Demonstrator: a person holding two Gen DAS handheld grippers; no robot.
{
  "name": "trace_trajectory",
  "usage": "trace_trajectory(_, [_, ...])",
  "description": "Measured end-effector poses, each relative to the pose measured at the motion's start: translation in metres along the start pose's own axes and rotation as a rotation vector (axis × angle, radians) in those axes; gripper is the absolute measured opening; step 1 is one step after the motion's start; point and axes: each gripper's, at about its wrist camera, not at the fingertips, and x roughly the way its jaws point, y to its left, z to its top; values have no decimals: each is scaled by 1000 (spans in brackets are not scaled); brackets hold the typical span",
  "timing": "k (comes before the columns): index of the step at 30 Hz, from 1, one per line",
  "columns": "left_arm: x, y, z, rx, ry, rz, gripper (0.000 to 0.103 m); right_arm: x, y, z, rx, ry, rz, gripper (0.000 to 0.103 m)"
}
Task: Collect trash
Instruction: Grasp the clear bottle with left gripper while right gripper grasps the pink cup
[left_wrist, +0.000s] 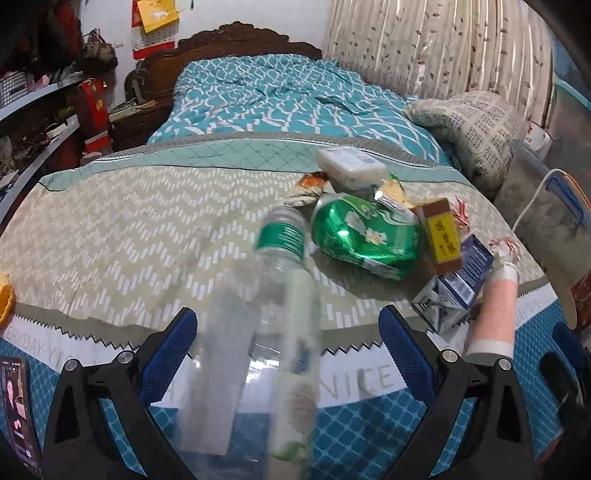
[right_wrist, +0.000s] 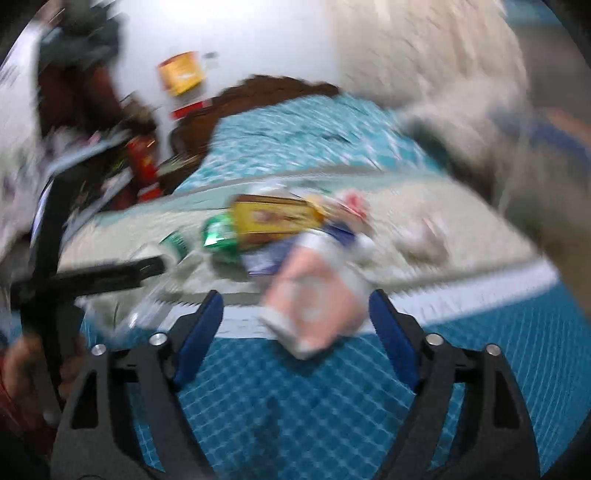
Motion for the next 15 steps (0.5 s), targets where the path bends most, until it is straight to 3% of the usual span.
trace_trajectory(3, [8,5,3,5,26,35,94,13,-21,6,106,40,7,91])
trace_trajectory(7, [19,7,-1,10,75,26,94,45,-23,8,171,137,67,93])
trace_trajectory(10, [17,4,-3,27,67,17,94,69,-26,6,232,195,96,93])
trace_trajectory(11, [17,4,-3,30,63,7,92,77,-27,5,252,218,101,93])
trace_trajectory(13, [22,4,-6,30,84,-53,69,83,-20,2,240,218,100,92])
trace_trajectory(14, [24,5,-8,17,96,-94,61,85,-17,3,226,226,101,83])
trace_trajectory(15, [22,7,-10,4,92,-101,60,84,-17,1,235,235,138,77])
